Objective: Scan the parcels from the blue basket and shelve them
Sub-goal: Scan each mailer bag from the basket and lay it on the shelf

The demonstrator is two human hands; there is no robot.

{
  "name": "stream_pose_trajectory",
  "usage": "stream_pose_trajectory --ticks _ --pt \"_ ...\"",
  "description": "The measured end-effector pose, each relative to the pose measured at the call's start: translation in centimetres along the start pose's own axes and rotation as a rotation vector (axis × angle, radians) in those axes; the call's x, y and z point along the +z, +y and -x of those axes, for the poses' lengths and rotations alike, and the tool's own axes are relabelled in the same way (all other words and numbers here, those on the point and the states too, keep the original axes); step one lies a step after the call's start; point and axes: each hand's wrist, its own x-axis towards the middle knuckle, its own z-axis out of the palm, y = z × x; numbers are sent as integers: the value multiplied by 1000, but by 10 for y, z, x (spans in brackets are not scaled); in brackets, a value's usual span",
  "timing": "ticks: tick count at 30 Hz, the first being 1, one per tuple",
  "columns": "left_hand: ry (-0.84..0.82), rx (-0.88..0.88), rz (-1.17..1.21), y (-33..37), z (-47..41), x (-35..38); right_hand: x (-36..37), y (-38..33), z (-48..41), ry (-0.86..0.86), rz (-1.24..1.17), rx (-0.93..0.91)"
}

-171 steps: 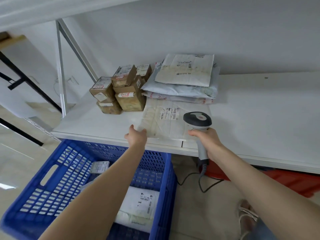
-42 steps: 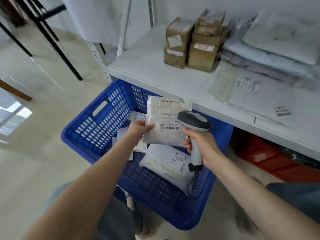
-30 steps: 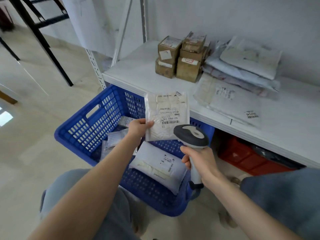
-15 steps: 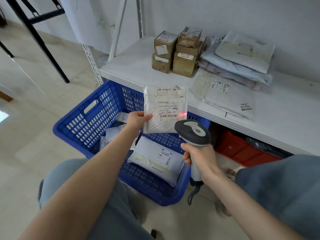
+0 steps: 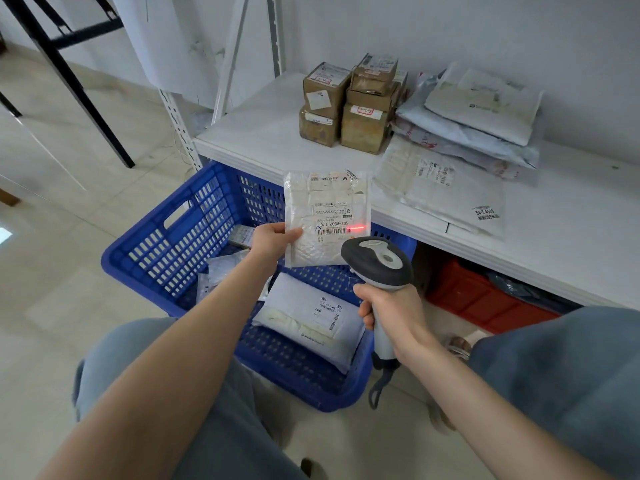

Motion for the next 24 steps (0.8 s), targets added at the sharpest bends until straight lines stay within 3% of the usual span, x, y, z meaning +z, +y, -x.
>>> stream_pose_trajectory --ticks 24 --pt "-66 63 14 7 7 11 4 4 -9 77 64 -55"
